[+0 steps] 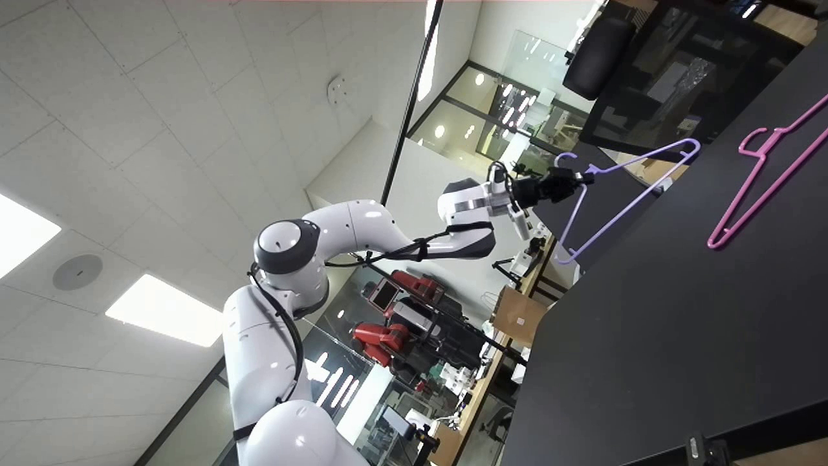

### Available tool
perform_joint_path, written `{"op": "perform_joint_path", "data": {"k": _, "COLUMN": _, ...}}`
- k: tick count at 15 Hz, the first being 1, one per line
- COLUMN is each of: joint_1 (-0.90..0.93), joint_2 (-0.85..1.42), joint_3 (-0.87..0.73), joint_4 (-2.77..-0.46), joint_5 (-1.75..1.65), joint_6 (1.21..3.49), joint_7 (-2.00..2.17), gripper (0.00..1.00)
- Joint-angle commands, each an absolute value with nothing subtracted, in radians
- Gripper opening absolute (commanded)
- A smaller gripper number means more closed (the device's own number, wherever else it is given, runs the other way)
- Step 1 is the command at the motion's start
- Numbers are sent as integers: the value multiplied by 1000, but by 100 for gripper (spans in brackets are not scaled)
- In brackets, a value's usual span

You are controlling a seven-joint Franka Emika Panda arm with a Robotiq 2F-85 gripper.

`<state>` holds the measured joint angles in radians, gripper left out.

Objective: Unhang the hanger from the rail

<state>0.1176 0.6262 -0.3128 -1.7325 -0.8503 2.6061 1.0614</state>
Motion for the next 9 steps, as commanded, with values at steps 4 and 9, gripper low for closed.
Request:
{"op": "perform_joint_path", "data": {"k": 4, "joint_1": 277, "joint_2": 802, "joint_3": -505, "joint_4": -1721, "joint_5": -1044, "joint_6": 2752, "joint_7": 1523, "gripper": 2}}
{"op": "perform_joint_path", "data": {"k": 9, "joint_1": 338, "joint_2": 847, "joint_3": -541, "joint_4": -1716, "joint_5": -1178, "joint_6": 2711, "joint_7": 1748, "gripper": 2}}
